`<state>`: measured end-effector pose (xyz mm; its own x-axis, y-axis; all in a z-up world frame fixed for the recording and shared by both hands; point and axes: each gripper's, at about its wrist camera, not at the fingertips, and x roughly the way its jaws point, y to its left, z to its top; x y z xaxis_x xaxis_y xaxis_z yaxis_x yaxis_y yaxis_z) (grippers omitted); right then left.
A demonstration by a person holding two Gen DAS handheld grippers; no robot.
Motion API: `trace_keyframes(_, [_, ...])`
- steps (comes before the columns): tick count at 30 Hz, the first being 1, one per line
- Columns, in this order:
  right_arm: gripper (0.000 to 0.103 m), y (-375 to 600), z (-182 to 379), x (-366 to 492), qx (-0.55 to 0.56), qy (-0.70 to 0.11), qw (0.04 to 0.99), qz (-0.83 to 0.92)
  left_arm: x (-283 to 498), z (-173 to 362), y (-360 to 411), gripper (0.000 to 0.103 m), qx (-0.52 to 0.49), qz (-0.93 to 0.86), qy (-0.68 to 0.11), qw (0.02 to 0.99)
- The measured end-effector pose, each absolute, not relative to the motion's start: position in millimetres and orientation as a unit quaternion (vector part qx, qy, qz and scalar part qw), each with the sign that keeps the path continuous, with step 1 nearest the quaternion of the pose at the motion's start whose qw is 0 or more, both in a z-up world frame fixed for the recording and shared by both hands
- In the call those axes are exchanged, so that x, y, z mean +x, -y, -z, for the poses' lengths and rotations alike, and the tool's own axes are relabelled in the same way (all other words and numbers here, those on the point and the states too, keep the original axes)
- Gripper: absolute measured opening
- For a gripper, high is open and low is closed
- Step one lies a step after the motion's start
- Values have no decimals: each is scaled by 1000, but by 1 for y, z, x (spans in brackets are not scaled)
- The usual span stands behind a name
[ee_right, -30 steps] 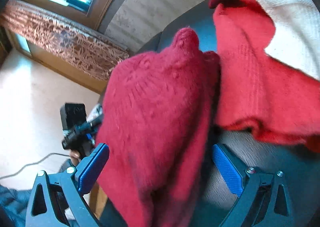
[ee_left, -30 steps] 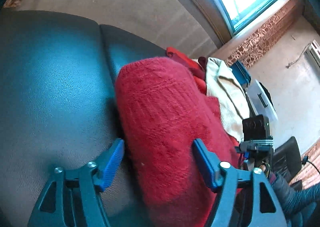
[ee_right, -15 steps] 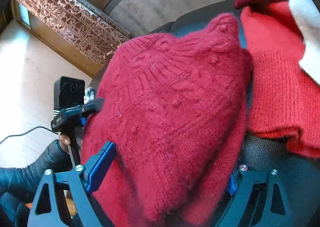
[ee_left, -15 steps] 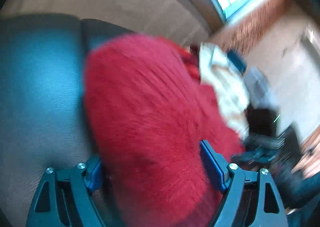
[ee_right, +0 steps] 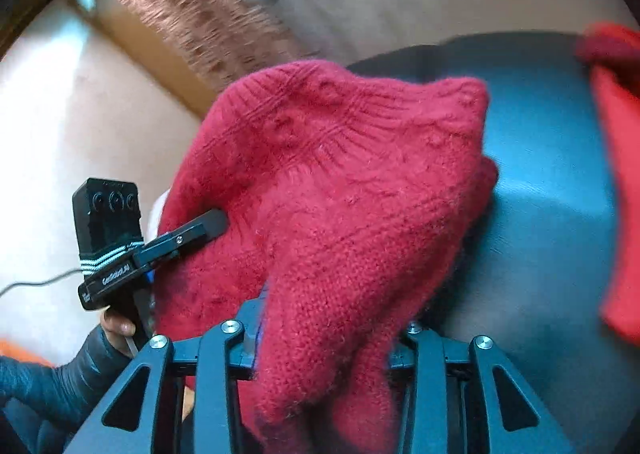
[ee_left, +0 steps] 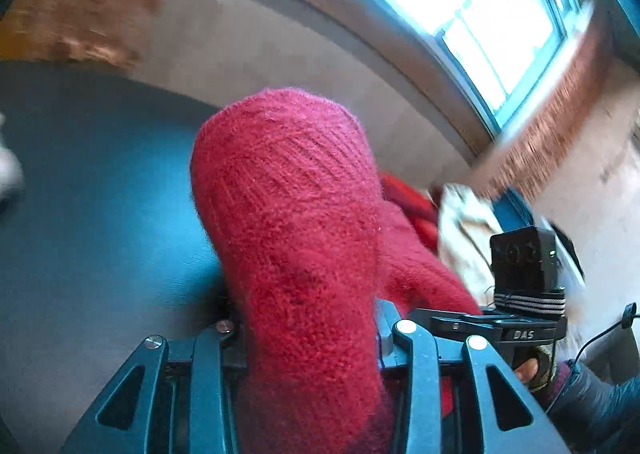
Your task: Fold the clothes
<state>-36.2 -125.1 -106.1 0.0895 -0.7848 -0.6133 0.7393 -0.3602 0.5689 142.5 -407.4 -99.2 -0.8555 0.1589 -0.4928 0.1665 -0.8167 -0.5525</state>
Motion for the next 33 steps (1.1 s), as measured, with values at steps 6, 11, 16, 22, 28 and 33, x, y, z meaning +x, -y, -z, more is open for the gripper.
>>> trace_keyframes(6, [39, 288, 62, -9, 428, -41, 669, 606, 238, 55, 490, 38, 175, 925, -300, 154])
trace_keyframes(11, [37, 431, 20, 25, 385, -86, 736, 550, 311, 27, 567, 38, 112, 909, -299, 267])
trace_keyframes(16, [36, 552, 1, 57, 363, -113, 767, 517, 338, 35, 629, 38, 109, 878, -316, 344])
trace_keyframes(22, [35, 673, 74, 65, 439, -202, 696, 531, 323, 71, 685, 45, 170, 843, -324, 395])
trace_keyframes(28, [41, 675, 101, 55, 450, -180, 700, 524, 308, 102, 733, 50, 220, 812, -325, 433])
trace_keyframes(33, [33, 677, 86, 62, 407, -226, 691, 553, 315, 92, 742, 56, 213, 807, -355, 421])
